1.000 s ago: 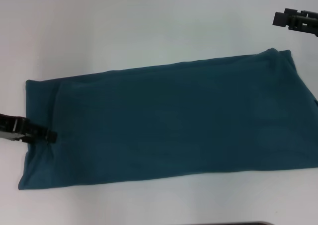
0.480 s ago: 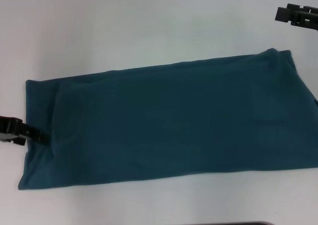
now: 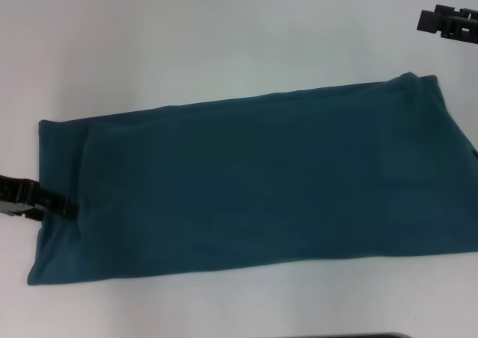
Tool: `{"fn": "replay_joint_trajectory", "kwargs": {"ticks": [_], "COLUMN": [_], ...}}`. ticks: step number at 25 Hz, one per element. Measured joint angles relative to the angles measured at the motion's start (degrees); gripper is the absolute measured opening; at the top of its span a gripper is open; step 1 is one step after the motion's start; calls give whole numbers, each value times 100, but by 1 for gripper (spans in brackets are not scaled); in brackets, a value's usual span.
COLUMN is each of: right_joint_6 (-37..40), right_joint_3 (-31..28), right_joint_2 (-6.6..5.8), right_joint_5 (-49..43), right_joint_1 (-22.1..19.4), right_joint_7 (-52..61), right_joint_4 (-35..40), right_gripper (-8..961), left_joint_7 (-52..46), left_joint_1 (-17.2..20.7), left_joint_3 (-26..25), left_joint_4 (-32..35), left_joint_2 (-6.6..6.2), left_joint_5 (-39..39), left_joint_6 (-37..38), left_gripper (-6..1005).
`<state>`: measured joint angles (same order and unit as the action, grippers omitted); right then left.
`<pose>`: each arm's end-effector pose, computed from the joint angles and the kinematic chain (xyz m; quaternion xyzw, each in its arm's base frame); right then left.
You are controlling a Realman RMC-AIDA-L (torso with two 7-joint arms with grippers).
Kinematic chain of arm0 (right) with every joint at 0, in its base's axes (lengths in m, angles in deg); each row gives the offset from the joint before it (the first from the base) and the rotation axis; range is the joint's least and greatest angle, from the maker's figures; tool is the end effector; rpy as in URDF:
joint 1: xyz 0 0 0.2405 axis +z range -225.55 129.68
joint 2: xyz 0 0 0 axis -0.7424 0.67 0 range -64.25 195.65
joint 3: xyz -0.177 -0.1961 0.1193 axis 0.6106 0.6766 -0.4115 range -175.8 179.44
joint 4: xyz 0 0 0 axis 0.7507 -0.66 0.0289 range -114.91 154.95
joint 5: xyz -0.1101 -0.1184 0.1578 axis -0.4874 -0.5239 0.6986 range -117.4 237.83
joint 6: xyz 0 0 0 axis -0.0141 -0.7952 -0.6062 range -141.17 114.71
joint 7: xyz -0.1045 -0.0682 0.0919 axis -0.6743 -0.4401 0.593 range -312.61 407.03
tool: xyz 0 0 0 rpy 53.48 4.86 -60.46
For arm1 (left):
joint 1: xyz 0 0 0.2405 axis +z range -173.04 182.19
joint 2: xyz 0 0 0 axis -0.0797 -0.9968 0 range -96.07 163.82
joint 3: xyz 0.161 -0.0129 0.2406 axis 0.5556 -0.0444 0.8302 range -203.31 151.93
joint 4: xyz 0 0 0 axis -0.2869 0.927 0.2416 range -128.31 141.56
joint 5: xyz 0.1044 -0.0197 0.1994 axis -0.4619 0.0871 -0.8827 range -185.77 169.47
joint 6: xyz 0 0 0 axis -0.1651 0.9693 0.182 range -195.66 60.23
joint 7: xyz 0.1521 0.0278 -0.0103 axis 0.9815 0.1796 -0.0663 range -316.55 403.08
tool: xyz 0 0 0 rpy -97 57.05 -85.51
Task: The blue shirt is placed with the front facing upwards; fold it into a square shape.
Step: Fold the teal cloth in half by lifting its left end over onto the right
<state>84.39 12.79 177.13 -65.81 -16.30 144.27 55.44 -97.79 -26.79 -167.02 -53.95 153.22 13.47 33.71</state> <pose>0.3419 0.3640 0.0738 -0.8410 0.3974 0.3189 0.1821 -0.3414 0.3329 0.0292 -0.7692 -0.6232 0.0942 0.1053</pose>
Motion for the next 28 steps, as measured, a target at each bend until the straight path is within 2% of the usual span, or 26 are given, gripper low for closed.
{"fn": "replay_joint_trajectory", "kwargs": {"ticks": [19, 28], "right_joint_6": [5, 11], "right_joint_3": [-1, 1], "right_joint_2": [-3, -9], "right_joint_5": [-1, -1], "right_joint_1": [-18, -18], "right_joint_7": [2, 2], "right_joint_4": [0, 0], "right_gripper": [858, 858], "left_joint_7": [-31, 6], "left_joint_1": [-20, -148], "left_joint_3": [46, 107], "left_joint_4": [15, 84], "left_joint_2": [19, 79], "left_joint_5": [-211, -188], "left_joint_6": [-35, -22], "left_gripper": [723, 720]}}
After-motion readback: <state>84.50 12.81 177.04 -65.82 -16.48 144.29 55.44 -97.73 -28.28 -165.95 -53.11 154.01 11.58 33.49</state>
